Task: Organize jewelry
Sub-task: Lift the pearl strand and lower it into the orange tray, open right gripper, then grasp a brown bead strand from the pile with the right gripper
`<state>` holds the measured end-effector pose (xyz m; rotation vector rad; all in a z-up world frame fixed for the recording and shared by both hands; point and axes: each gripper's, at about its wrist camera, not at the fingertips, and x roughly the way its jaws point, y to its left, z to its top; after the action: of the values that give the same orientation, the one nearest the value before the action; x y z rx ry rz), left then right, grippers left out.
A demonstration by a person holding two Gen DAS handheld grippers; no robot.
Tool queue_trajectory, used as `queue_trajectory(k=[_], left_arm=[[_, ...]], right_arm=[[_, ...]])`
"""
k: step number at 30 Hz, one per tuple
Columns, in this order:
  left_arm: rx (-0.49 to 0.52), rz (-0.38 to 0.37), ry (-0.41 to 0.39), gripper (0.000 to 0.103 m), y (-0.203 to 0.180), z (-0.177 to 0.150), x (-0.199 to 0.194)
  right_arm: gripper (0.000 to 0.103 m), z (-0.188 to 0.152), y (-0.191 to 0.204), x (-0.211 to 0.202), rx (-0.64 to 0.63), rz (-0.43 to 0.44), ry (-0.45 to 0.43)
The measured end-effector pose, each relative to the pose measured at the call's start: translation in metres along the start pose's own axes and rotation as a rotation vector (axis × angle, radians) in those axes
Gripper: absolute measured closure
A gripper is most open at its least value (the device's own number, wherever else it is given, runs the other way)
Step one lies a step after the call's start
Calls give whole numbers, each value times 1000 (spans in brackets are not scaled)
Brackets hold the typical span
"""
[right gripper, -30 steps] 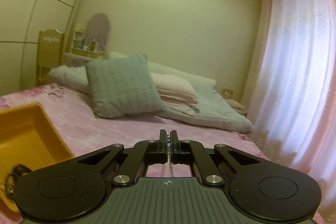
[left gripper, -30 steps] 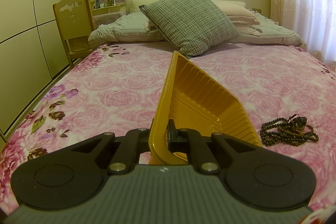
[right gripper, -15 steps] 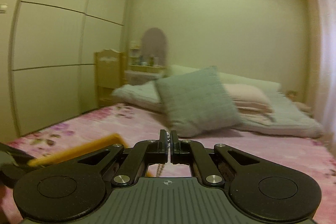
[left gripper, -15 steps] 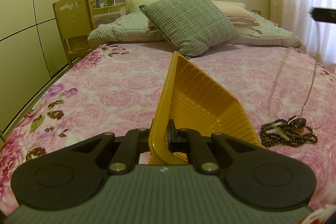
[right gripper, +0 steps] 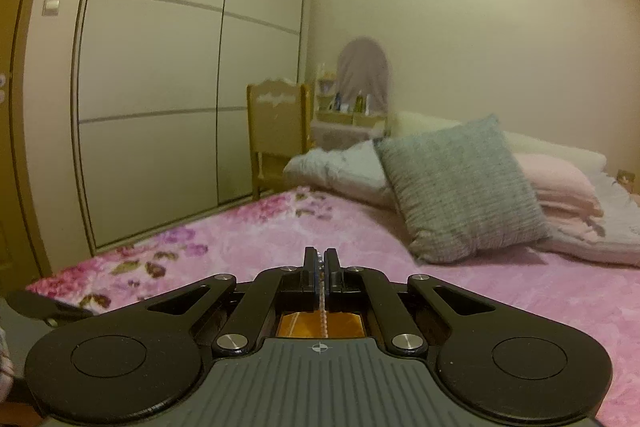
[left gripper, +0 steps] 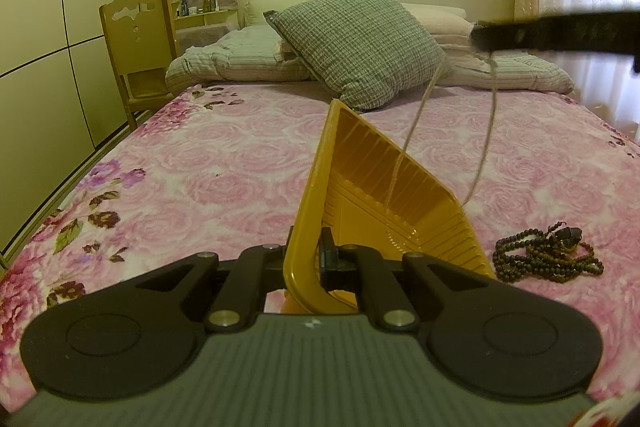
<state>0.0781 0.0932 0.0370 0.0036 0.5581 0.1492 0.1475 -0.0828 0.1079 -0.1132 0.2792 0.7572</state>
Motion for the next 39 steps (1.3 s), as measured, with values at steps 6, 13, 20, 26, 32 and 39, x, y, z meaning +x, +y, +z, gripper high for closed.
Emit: queue_trajectory(k=[6,13,20,26,32,39], left_arm=[[-1,1,1,96,0,0,1],[-1,1,1,96,1,0,1],[-2,0,0,96,1,0,1],[-1,0,0,97,1,0,1],[3,2,1,97,3,0,1],[5,4,1,96,5,-1,1]], right_arm=[[101,-24,-7,23,53,44,100],[90,-34,-25,12,98,17,94],[68,-55,-79,-50,192,-174,57],[67,-98,-126,-104,284,-378,114],[67,-146,-142,-132,377,-454,217],[67,-177,-149,-122,417,-454,288]])
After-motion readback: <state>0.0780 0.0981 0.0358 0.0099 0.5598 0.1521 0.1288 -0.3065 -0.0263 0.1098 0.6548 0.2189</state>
